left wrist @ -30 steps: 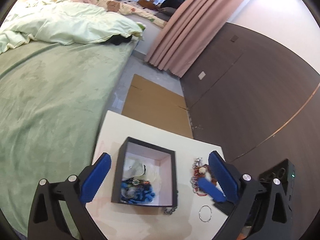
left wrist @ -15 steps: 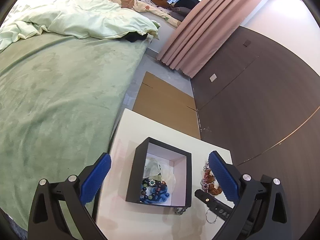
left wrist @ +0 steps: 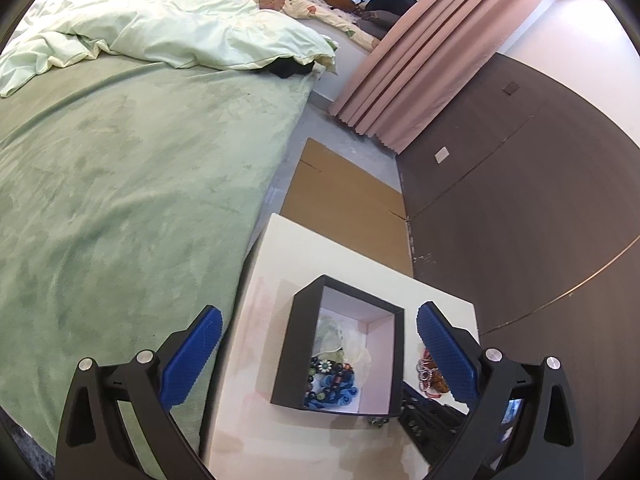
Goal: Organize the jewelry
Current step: 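Grasp the grey bead bracelet beside the box with the right tool, then drop the grey bead bracelet into the black box with the right tool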
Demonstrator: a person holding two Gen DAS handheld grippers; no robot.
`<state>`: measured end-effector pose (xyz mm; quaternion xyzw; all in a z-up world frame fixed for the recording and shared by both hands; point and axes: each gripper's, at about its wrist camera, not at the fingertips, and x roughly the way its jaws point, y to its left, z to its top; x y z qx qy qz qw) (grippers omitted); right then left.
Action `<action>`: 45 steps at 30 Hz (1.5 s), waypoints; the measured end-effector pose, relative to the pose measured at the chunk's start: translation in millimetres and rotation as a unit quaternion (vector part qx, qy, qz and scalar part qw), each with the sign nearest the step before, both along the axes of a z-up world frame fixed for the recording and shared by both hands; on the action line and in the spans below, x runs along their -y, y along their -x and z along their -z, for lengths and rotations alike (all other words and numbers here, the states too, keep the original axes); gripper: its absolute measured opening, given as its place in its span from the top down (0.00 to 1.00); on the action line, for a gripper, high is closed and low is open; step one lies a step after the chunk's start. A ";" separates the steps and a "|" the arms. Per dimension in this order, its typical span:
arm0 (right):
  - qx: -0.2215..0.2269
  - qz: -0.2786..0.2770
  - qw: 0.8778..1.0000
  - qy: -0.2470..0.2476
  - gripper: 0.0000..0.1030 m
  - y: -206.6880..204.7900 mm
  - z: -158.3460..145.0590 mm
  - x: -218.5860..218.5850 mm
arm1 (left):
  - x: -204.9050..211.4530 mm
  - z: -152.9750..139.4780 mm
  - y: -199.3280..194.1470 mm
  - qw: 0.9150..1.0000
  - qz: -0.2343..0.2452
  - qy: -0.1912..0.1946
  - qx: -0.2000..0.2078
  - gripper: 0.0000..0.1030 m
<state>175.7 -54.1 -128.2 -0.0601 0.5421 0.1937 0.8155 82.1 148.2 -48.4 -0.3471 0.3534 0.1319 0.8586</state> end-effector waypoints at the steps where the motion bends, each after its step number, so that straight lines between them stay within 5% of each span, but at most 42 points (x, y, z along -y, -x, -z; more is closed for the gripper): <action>1: 0.009 0.008 1.000 -0.010 0.91 0.0 -5.4 4.5 | -0.7 0.9 0.1 1.000 0.000 0.001 -0.002 0.08; 10: 0.095 0.014 0.981 -0.169 0.91 18.4 -74.5 34.1 | -2.2 2.1 2.6 1.000 0.001 0.006 -0.002 0.08; 19: 0.066 -0.038 0.946 -0.315 0.91 23.1 -98.4 15.5 | -1.4 2.0 3.5 1.000 0.006 0.007 -0.009 0.08; 21: 0.063 -0.053 0.946 -0.314 0.91 25.7 -101.3 12.3 | -1.1 2.1 3.6 1.000 0.006 0.008 -0.010 0.08; 22: 0.056 -0.058 0.947 -0.310 0.82 25.7 -101.2 10.8 | -0.7 2.0 3.7 1.000 0.006 0.008 -0.010 0.08; 23: 0.040 -0.057 0.951 -0.301 0.58 23.2 -98.9 9.6 | 0.1 1.8 3.4 1.000 0.006 0.009 -0.009 0.08; 25: 0.046 -0.035 0.953 -0.296 0.35 23.7 -98.3 18.2 | 2.5 1.6 3.0 1.000 0.009 0.007 -0.010 0.08; 32: 0.064 0.011 0.962 -0.264 0.35 24.1 -100.4 66.4 | 22.0 4.0 -2.9 0.999 0.032 -0.006 -0.014 0.08; 39: 0.044 0.056 0.976 -0.207 0.35 18.3 -85.1 114.5 | 74.0 2.5 -14.2 0.993 0.112 -0.038 -0.011 0.09; 45: 0.012 0.070 0.986 -0.151 0.35 16.3 -67.2 142.5 | 121.2 9.4 -22.3 0.983 0.175 -0.055 -0.012 0.24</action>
